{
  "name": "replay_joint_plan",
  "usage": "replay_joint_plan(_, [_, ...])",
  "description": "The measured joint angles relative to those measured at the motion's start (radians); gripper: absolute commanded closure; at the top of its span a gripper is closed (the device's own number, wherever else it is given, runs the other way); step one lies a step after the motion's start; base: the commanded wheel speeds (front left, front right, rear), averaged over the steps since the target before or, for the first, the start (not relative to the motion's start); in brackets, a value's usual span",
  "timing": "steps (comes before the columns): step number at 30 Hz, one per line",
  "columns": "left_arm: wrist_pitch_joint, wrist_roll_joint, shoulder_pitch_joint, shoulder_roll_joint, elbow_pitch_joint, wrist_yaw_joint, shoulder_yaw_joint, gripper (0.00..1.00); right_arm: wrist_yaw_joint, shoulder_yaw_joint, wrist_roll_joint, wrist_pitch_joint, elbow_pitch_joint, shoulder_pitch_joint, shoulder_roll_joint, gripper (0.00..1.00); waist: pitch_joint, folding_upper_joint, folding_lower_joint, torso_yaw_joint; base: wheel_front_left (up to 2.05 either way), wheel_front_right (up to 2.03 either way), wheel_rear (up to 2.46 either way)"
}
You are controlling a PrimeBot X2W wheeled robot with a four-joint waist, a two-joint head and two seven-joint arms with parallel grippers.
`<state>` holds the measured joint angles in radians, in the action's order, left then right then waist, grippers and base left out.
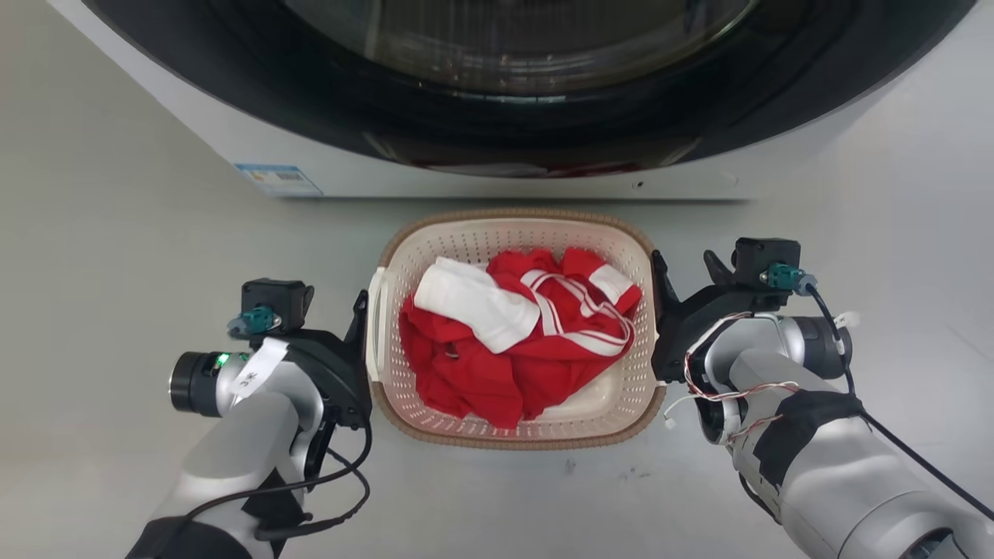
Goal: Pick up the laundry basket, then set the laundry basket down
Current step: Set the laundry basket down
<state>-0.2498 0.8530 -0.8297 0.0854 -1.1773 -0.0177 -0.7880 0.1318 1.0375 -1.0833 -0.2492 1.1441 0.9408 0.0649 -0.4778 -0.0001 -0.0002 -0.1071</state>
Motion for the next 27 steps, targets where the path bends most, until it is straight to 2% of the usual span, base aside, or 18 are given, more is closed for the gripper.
replay_joint_plan(7, [0.0, -0.01, 0.07, 0.025, 0.065, 0.023, 0.034, 0.0, 0.0, -0.036, 0.01, 0.0, -0.033, -0.051, -0.001, 0.0, 0.087, -0.0001, -0.0001, 0.01, 0.0, 0.0, 0.0])
replay_joint_plan(14, [0.0, -0.059, 0.188, 0.06, 0.166, 0.068, 0.069, 0.0, 0.0, -0.097, 0.034, 0.0, -0.088, -0.148, 0.0, 0.0, 0.19, -0.0001, -0.0001, 0.024, 0.0, 0.0, 0.0])
replay_joint_plan(20, [0.0, -0.094, 0.32, 0.096, 0.27, 0.107, 0.115, 0.0, 0.0, -0.14, 0.089, 0.0, -0.172, -0.252, 0.015, 0.0, 0.277, -0.0001, 0.0, 0.041, 0.0, 0.0, 0.0])
replay_joint_plan(27, [0.0, -0.14, 0.475, 0.122, 0.423, 0.13, 0.182, 0.0, 0.0, -0.197, 0.164, 0.0, -0.299, -0.382, 0.043, 0.0, 0.369, -0.0002, -0.0001, 0.063, 0.0, 0.0, 0.0])
